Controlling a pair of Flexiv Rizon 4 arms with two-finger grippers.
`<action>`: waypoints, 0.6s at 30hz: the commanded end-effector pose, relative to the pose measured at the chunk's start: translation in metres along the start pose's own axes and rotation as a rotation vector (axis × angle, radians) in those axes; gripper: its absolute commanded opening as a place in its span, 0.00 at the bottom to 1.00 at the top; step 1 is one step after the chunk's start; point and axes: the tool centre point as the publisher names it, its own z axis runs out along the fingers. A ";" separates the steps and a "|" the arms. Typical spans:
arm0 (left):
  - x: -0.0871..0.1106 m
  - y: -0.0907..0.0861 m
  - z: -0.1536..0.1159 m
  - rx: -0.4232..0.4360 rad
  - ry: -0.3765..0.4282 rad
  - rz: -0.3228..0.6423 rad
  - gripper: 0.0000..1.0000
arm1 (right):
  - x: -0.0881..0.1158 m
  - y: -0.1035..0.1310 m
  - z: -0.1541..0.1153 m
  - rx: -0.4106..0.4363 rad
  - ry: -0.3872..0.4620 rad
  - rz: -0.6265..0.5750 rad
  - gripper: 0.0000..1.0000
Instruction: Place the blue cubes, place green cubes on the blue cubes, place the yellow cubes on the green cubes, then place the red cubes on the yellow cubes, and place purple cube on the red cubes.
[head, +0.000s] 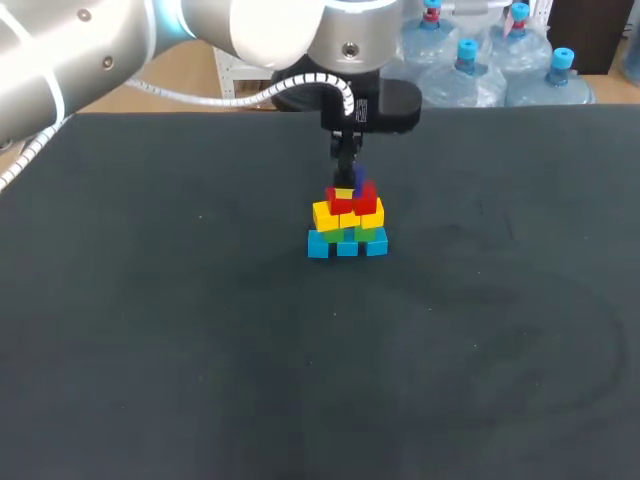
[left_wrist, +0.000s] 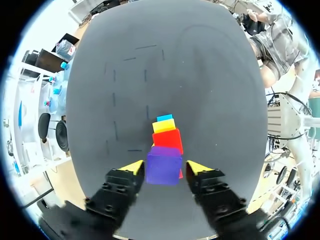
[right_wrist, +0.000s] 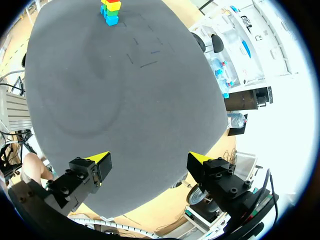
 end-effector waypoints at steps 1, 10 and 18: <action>0.001 0.001 -0.001 -0.001 0.000 0.000 1.00 | 0.000 0.000 0.001 0.001 0.000 0.000 1.00; 0.003 0.000 -0.013 -0.085 -0.045 0.008 1.00 | 0.000 0.000 0.001 0.001 0.000 0.000 1.00; 0.006 -0.005 -0.036 -0.166 -0.034 0.036 1.00 | 0.000 0.000 0.001 0.001 0.000 0.000 1.00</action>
